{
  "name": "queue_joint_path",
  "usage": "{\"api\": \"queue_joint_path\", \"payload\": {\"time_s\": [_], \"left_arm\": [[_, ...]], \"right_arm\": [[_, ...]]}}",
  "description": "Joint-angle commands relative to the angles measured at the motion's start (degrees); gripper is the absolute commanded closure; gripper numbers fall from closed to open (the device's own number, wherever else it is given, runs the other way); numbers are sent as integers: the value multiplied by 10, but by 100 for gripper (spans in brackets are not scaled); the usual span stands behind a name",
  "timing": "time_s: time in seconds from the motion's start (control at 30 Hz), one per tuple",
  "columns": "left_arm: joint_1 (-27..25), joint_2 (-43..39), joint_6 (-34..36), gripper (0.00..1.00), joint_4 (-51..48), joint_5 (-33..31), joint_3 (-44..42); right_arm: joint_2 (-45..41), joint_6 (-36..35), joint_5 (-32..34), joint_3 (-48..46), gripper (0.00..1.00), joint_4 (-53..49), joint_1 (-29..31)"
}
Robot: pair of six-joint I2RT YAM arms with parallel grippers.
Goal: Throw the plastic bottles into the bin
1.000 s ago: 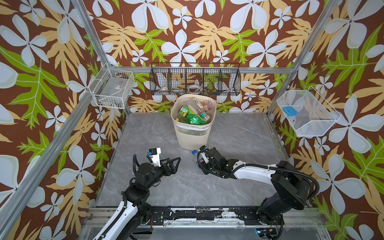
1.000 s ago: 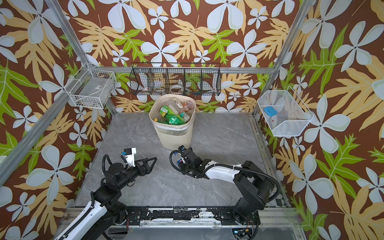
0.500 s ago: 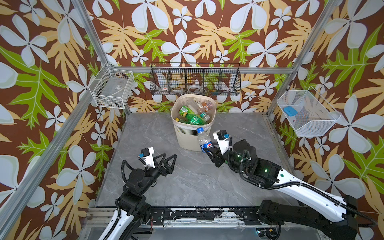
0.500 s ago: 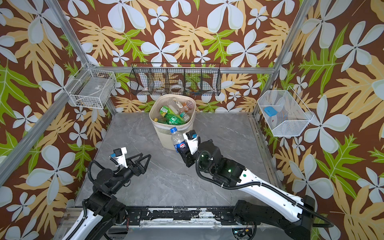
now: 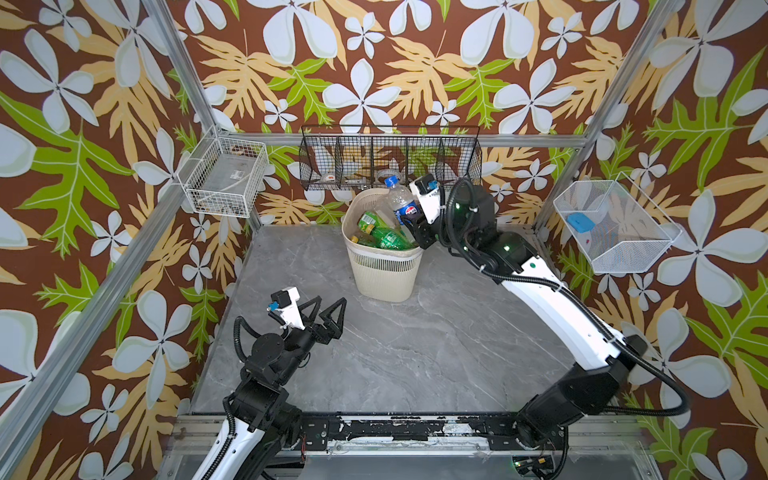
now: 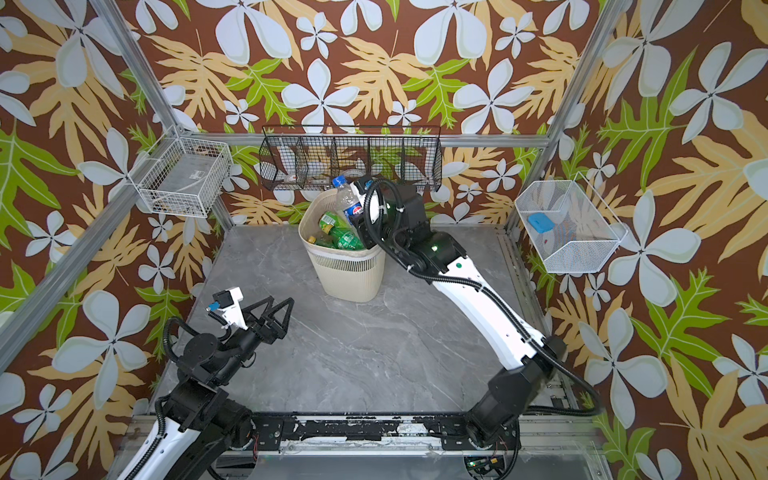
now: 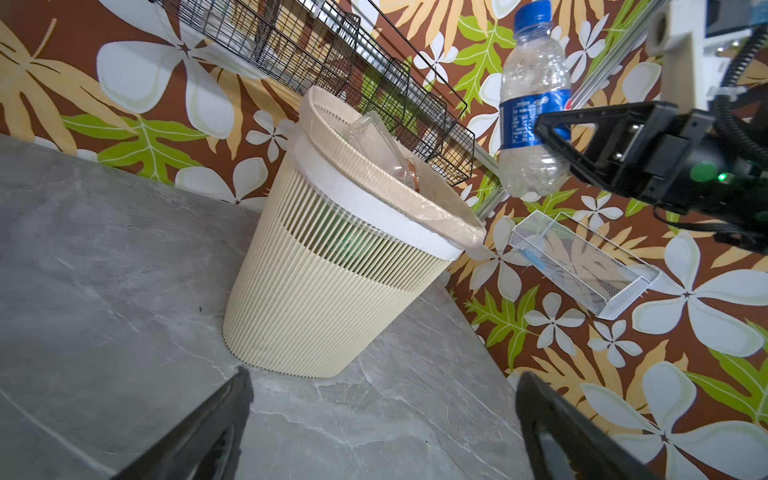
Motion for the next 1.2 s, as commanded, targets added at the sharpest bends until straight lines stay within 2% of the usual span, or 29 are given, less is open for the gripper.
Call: {"api": "queue_joint_path", "payload": {"time_s": [0.0, 0.07, 0.1, 0.13, 0.17, 0.23, 0.3, 0.47, 0.57, 0.63, 0.7, 0.8, 0.83, 0.9, 1.0, 1.07, 1.17], "left_arm": [[0, -6, 11, 0, -9, -23, 6], [0, -9, 14, 0, -14, -30, 8], [0, -10, 15, 0, -16, -33, 9], [0, -11, 17, 0, -18, -38, 10], [0, -12, 18, 0, -19, -42, 10], [0, -12, 21, 0, -20, -50, 12], [0, -11, 27, 0, -20, -58, 16], [0, 1, 51, 0, -6, -70, 28], [0, 15, 66, 0, 10, -82, 29], [0, 22, 71, 0, 21, -108, 21], [0, 24, 81, 0, 28, -169, 6], [0, 18, 124, 0, 59, -301, -44], [0, 16, 141, 0, 82, -351, -62], [0, 13, 193, 0, 153, -411, -112], [0, 35, 242, 0, 302, -485, -193], [0, 82, 277, 0, 409, -524, -237], [19, 178, 294, 0, 509, -521, -263]], "right_arm": [[58, -52, -40, 74, 61, -88, -8], [98, -66, -47, 124, 58, -120, -11], [117, -75, -46, 150, 48, -140, -11], [137, -76, -34, 178, 30, -158, -12], [151, -74, -22, 198, 17, -170, -13], [152, -55, 4, 204, 1, -162, -18], [113, -43, 11, 150, 0, -115, -23], [-56, -14, 73, -75, 0, 48, -31], [-190, 27, 97, -263, 0, 146, -43], [-291, 46, 150, -416, 0, 215, -45], [-386, 62, 223, -554, 0, 261, -46], [-521, 76, 328, -740, 0, 312, -48], [-564, 73, 364, -799, 0, 333, -48], [-625, 70, 416, -886, 0, 368, -51], [-656, 50, 454, -985, 0, 461, -72], [-623, 41, 442, -1032, 0, 550, -116], [-518, 78, 320, -1057, 0, 652, -243]]}}
